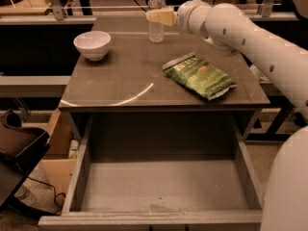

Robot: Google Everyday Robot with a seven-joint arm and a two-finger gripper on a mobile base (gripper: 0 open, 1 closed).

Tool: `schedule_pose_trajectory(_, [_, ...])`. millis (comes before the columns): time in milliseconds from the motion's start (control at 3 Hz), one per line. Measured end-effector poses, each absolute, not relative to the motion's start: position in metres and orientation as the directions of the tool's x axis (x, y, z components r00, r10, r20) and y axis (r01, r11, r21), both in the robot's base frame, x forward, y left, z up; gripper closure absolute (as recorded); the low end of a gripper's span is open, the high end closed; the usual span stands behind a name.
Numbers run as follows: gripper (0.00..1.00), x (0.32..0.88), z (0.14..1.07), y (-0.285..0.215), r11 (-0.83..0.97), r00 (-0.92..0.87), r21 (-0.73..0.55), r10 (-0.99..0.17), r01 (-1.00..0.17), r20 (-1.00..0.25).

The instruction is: Place water bottle into top drawer

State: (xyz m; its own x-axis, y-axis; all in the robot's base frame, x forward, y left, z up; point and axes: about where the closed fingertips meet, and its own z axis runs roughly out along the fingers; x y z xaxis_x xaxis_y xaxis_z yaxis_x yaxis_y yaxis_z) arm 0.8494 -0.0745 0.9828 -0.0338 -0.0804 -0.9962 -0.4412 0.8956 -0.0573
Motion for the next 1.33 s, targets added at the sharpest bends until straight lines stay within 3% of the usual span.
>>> schedule_pose_trajectory(1333, [0.00,0.906,0.953,-0.076,0.915,-0.074,-0.032,-0.067,-0.401,-0.995])
